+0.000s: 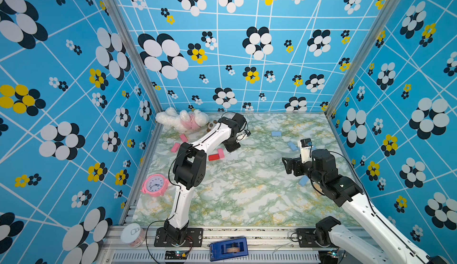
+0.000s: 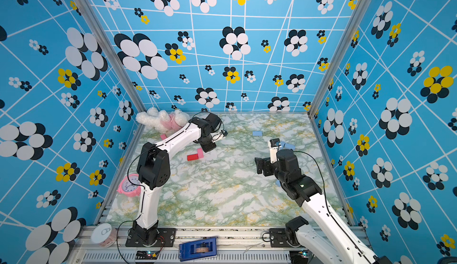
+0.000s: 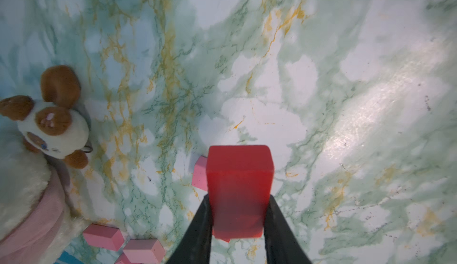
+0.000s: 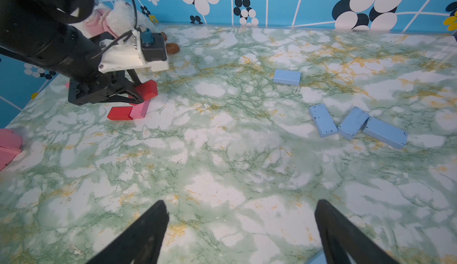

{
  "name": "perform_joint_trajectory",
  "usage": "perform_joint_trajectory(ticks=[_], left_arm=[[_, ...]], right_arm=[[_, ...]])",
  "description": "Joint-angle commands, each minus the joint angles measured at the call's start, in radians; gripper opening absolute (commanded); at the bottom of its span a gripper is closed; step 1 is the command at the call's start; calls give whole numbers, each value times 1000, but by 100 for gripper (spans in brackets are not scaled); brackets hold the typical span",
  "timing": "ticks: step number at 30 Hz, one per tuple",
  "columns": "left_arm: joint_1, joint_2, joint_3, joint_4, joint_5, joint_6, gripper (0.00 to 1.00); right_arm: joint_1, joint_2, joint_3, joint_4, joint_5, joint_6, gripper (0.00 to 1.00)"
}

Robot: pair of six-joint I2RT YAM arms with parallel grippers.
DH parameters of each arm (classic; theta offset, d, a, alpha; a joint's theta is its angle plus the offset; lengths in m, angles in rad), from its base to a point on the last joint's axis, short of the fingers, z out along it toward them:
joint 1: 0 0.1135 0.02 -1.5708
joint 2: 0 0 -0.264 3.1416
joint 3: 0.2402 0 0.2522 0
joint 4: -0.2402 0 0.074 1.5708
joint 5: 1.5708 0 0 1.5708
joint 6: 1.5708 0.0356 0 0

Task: Assemble the letter t with building blocks
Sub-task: Assemble the building block at the center of the board.

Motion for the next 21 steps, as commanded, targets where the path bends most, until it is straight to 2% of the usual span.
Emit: perform_joint_trajectory(ticks=[1, 9, 21], left_arm=[[7, 24, 8, -23, 9, 49, 18], [16, 39, -16, -20, 26, 76, 18], [29, 54, -40, 6, -15, 92, 20]], right_arm=[[8, 0, -5, 12, -13, -4, 96], [8, 5, -10, 17, -13, -1, 96], [8, 7, -15, 18, -19, 3, 96]])
